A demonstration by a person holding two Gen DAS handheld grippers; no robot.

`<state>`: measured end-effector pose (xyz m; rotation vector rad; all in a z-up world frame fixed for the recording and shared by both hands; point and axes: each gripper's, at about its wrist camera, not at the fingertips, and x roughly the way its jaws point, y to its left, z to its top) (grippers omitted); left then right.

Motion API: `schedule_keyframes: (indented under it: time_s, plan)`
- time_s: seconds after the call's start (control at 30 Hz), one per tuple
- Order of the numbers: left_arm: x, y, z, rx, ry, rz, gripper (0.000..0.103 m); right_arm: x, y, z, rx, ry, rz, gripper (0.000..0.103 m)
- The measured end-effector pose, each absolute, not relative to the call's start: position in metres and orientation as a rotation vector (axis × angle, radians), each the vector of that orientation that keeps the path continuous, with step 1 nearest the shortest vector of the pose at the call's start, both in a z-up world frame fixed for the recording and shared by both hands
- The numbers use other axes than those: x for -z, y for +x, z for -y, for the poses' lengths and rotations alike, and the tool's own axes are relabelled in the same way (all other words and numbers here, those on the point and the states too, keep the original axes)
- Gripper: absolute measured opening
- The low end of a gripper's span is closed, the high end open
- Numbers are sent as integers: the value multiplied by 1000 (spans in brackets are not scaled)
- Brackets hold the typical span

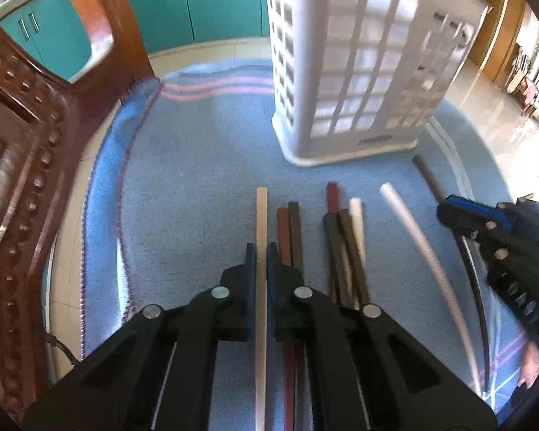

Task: Organize utensils
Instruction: 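Lift both held chopsticks over the white utensil holder and open both tools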

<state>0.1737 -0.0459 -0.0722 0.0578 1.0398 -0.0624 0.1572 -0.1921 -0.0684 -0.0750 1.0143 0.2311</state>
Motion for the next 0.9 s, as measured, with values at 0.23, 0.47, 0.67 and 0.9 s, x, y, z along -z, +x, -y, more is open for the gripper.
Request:
schedule_keyframes:
  time_s: [0.23, 0.47, 0.67, 0.9]
  plan:
    - [-19, 112, 35, 153, -28, -820, 7, -24, 101, 232, -327, 14, -804, 6]
    - [-132, 60, 27, 191, -86, -521, 7, -111, 53, 265, -370, 96, -581, 6]
    - [-212, 60, 27, 162, -173, -262, 7, -170, 55, 283, -353, 182, -416, 6]
    - [-193, 117, 19, 55, -263, -179, 7, -188, 88, 297, -199, 260, -208, 6]
